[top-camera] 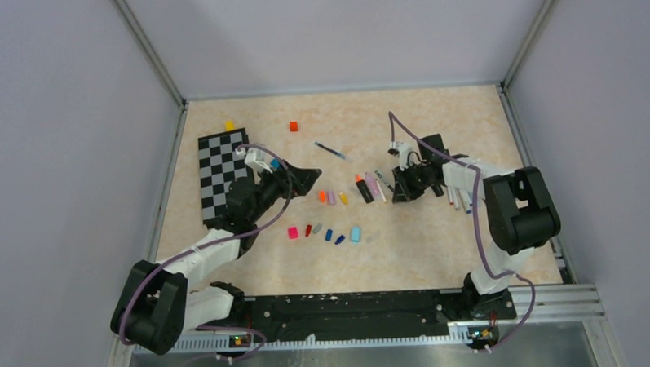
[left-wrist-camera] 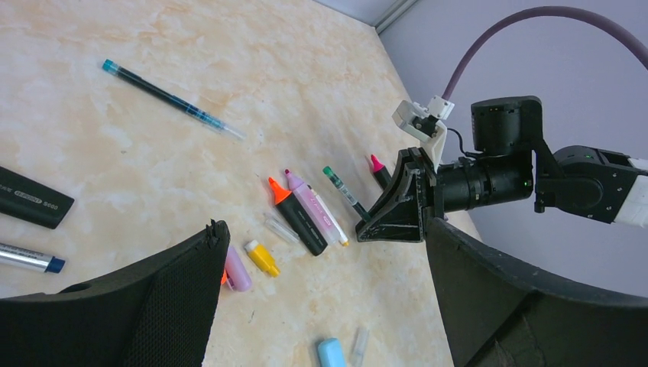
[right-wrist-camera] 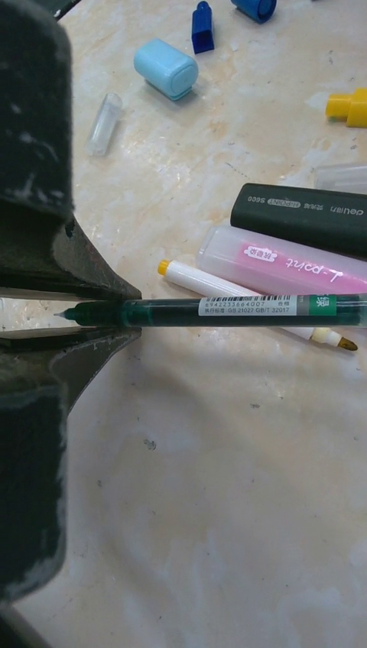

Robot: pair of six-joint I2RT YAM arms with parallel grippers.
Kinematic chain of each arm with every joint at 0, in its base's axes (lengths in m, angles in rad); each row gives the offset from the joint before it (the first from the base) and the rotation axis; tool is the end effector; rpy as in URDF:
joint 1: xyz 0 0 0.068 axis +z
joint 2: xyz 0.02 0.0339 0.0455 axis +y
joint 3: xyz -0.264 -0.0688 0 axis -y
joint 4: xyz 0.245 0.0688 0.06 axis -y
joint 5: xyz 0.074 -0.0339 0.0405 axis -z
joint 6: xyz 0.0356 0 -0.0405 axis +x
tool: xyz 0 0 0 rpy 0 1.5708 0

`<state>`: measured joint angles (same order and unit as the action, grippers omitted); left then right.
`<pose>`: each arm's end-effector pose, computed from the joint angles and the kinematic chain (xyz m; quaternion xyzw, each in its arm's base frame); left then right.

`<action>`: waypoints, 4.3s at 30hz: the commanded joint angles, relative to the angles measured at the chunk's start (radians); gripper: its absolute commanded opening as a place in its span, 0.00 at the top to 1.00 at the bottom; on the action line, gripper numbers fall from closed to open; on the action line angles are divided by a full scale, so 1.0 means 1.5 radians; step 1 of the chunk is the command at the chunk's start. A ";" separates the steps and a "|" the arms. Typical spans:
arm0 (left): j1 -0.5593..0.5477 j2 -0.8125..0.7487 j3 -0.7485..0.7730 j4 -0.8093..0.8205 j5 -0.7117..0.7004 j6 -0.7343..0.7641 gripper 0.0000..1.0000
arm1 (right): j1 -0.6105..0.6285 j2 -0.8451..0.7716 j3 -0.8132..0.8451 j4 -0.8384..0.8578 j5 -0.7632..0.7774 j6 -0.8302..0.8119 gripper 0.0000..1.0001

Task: Open the pen caps
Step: Place the pen at the center of the board, then pick up the pen from the center of the board.

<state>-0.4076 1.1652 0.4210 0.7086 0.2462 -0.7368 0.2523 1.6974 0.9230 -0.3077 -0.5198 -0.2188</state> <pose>0.2216 -0.1052 0.2304 -0.0329 0.7185 -0.4474 0.5315 0.3051 0.0969 0.1543 -0.2793 0.8973 0.2532 0.2296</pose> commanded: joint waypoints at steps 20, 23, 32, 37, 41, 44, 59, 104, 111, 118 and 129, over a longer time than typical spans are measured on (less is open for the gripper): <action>0.012 0.010 -0.003 0.044 0.035 -0.017 0.01 | -0.003 0.012 0.072 -0.078 -0.007 -0.054 0.64; 0.016 0.006 -0.003 0.041 0.036 -0.013 0.01 | -0.003 0.007 0.109 -0.110 -0.024 -0.094 0.62; 0.034 -0.035 0.011 -0.019 0.022 0.033 0.01 | 0.007 -0.009 0.267 -0.138 -0.082 -0.192 0.61; 0.038 -0.098 0.048 -0.149 -0.039 0.117 0.01 | 0.020 -0.019 0.295 -0.037 -0.187 -0.253 0.41; 0.040 -0.155 0.054 -0.204 -0.092 0.177 0.01 | 0.029 0.109 0.447 -0.118 -0.295 -0.191 0.36; 0.041 -0.190 0.056 -0.237 -0.102 0.220 0.01 | 0.077 0.186 0.540 -0.178 -0.177 -0.174 0.36; 0.042 -0.200 0.039 -0.280 -0.111 0.235 0.01 | 0.209 0.461 0.824 -0.251 0.243 -0.091 0.45; 0.042 -0.057 0.014 -0.021 0.108 -0.037 0.04 | 0.138 0.354 0.839 -0.219 -0.053 0.069 1.00; 0.006 0.068 0.075 0.054 0.128 -0.095 0.05 | 0.112 0.146 0.526 0.001 -0.205 0.244 1.00; -0.082 0.158 0.121 0.108 0.039 -0.123 0.11 | 0.111 0.065 0.387 0.130 -0.246 0.339 1.00; -0.119 0.229 0.171 0.126 -0.053 -0.150 0.28 | 0.112 0.041 0.340 0.177 -0.260 0.369 1.00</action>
<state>-0.5739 1.4773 0.6109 0.8185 0.2310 -0.9413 0.4160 1.8317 1.4311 -0.1181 -0.8848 0.3099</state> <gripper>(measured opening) 0.738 0.032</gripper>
